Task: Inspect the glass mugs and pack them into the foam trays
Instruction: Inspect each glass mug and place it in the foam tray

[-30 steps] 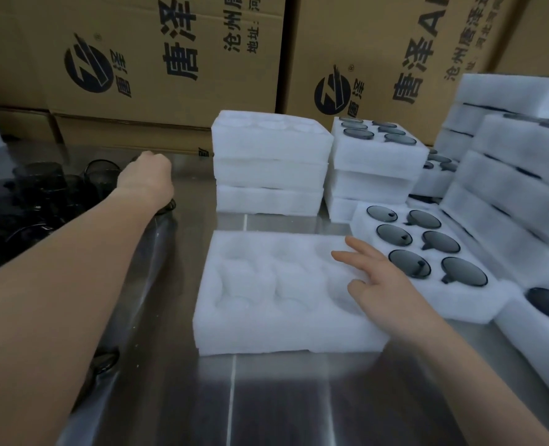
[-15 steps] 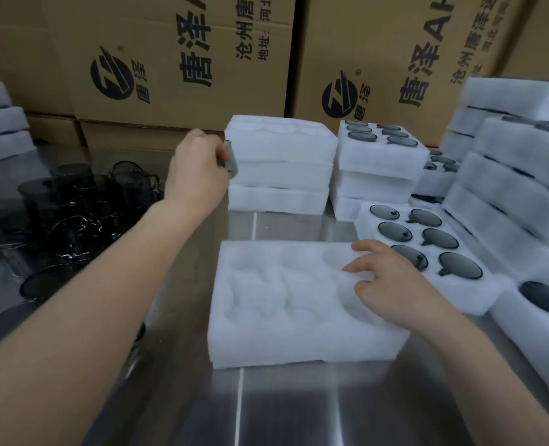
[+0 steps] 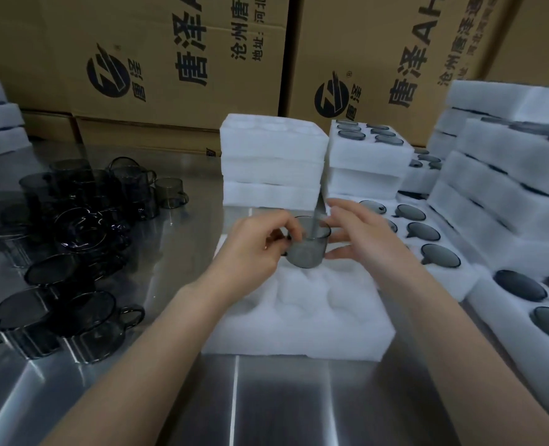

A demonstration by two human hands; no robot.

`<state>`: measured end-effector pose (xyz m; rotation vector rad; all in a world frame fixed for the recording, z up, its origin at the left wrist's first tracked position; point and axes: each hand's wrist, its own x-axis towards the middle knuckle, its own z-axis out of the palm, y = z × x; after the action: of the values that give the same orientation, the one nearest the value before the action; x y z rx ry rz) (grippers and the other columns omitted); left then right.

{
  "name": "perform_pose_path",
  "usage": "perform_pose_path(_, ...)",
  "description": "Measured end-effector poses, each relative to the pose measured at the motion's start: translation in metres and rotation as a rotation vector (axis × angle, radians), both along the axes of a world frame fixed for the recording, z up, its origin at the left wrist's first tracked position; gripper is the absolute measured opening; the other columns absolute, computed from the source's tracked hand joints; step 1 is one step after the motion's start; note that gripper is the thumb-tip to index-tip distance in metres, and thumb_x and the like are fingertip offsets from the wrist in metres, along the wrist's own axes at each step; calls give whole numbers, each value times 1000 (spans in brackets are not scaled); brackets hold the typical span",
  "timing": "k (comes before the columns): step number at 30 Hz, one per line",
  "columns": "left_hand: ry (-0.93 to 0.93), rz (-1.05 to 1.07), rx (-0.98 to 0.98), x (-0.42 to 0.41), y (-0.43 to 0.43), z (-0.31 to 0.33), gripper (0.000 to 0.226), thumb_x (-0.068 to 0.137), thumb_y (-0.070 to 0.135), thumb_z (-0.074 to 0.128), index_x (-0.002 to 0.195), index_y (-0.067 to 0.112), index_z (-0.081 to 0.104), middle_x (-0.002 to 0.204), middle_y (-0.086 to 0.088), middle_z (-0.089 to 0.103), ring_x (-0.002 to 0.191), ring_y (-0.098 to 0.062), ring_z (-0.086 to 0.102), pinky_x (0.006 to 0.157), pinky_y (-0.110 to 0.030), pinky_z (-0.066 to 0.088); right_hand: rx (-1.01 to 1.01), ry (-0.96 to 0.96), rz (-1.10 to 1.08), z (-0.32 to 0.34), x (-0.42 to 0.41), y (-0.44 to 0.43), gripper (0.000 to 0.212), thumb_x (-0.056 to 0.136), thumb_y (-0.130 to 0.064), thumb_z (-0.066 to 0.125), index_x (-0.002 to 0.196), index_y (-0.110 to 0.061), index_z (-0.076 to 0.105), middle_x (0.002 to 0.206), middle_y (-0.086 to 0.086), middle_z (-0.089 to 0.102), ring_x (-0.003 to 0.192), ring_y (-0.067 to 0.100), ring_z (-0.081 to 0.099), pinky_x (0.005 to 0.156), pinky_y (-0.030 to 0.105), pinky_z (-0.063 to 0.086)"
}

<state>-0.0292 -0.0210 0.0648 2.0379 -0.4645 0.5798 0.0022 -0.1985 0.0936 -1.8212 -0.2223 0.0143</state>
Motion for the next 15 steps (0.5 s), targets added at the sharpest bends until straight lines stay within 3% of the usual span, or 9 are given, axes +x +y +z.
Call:
perform_pose_path(2, 0, -13, -25, -1, 1, -3, 47, 82, -15, 58, 74, 31, 58, 91, 9, 70, 79, -21, 63, 73, -37, 54, -33, 45, 48, -4, 4, 6, 22, 100, -33, 49, 115, -23, 64, 108, 5, 69, 91, 20, 63, 69, 29, 56)
perform_pose_path(5, 21, -13, -58, -4, 3, -4, 46, 83, -13, 59, 75, 32, 61, 92, 16, 69, 81, -14, 62, 74, -29, 56, -54, 64, 107, -9, 6, 9, 26, 101, -27, 47, 110, -20, 71, 107, 4, 71, 84, 14, 59, 65, 24, 49)
perform_pose_path(8, 44, -12, -86, -8, 2, -3, 44, 83, -11, 60, 78, 32, 62, 98, 19, 69, 78, -11, 61, 72, -24, 55, -53, 64, 109, -12, 4, 10, 26, 100, -21, 46, 106, -24, 71, 101, -1, 74, 83, 10, 60, 65, 22, 45)
perform_pose_path(12, 97, 13, -228, -14, 1, 1, 40, 81, -4, 68, 84, 35, 60, 112, 27, 63, 74, -14, 65, 83, -40, 56, -9, 83, 61, -16, 1, 11, 28, 97, -17, 45, 97, -28, 71, 91, -2, 76, 82, 10, 61, 66, 25, 46)
perform_pose_path(15, 144, 40, -302, -19, 1, 1, 32, 80, 3, 73, 91, 30, 60, 104, 20, 64, 75, -19, 68, 83, -52, 55, 2, 93, 51, -18, -1, 10, 29, 96, -18, 44, 96, -28, 71, 85, -7, 76, 70, 2, 59, 65, 25, 46)
